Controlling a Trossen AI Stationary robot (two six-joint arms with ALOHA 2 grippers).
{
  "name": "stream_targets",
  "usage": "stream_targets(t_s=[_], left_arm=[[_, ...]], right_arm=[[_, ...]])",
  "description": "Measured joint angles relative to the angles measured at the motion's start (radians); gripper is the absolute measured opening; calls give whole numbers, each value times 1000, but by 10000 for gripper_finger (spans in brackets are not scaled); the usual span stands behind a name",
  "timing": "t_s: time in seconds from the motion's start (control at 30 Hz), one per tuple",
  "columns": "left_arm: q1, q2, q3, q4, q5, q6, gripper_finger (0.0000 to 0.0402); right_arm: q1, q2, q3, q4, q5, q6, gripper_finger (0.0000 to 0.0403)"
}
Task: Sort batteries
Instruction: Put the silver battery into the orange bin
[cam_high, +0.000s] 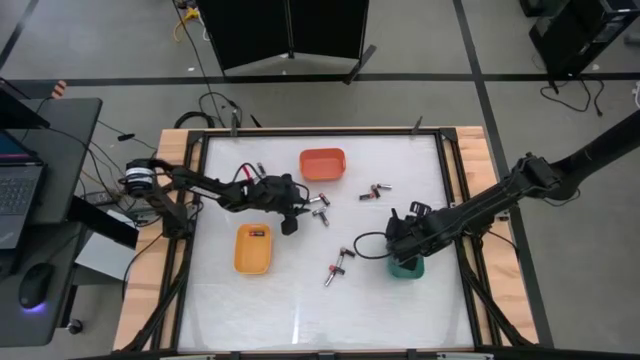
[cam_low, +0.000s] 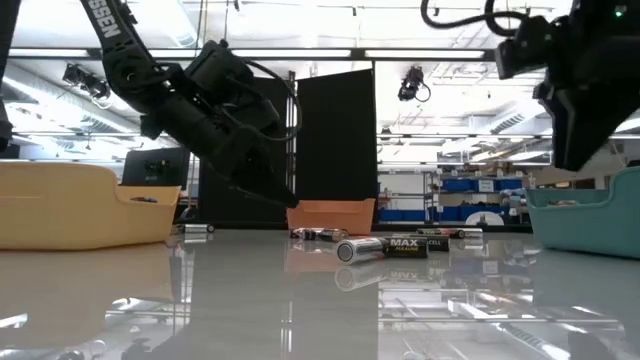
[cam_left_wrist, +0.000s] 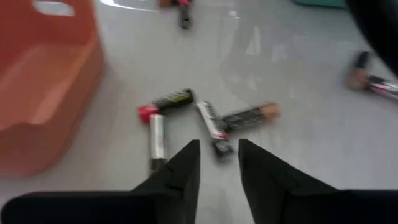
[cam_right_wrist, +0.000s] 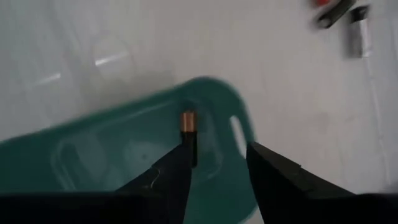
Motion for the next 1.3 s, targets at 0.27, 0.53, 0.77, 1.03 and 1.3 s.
stream_targets(t_s=[0.27,0.53,0.77,1.03,1.3], left_arm=[[33,70,0,35,-14,-2,149],[61,95,1,73,-30,-2,149],[72,95,1,71,-21,-5,149],[73,105,68,-14,1,2,149],[73,207,149,-59,1,17,149]], right_arm=[[1,-31,0,3,74,-22,164],[-1,-29,0,3,106,-27,163],[-2,-29,0,3,116,-38,163],[-3,-29,0,3,130,-45,163],[-3,-28,0,2,133,-48,163]])
